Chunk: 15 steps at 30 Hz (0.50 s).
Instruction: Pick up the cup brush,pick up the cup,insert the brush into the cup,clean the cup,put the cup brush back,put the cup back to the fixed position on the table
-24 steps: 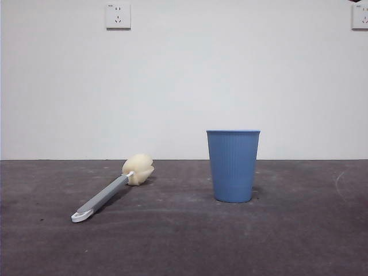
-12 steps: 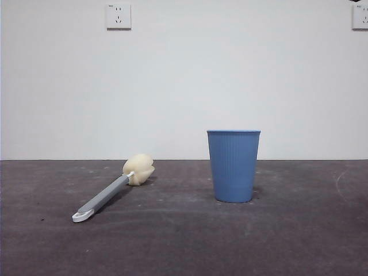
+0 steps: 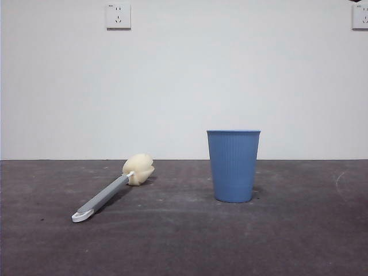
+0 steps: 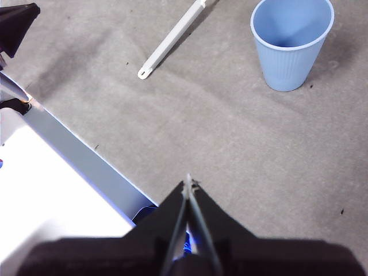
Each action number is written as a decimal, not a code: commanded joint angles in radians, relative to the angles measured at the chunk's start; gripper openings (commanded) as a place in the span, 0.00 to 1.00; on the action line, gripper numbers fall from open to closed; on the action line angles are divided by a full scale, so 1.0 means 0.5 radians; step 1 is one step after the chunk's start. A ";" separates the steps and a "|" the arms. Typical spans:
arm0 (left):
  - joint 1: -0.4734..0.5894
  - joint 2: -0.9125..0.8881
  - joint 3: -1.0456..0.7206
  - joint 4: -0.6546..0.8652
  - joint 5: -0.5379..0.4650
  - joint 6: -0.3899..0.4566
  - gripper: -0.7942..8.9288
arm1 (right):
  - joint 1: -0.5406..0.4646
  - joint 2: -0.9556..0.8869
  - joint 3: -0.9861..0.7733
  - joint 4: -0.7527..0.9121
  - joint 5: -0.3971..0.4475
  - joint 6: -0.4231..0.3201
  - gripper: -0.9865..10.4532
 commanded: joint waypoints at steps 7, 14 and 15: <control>0.005 -0.005 -0.028 0.011 -0.003 -0.018 0.08 | 0.007 -0.001 -0.002 0.008 0.005 0.013 0.09; 0.005 -0.005 -0.028 0.011 -0.003 -0.018 0.08 | 0.008 -0.009 -0.002 0.005 0.006 0.012 0.09; 0.005 -0.005 -0.028 0.011 -0.003 -0.018 0.08 | 0.005 -0.022 -0.002 0.014 0.014 -0.023 0.09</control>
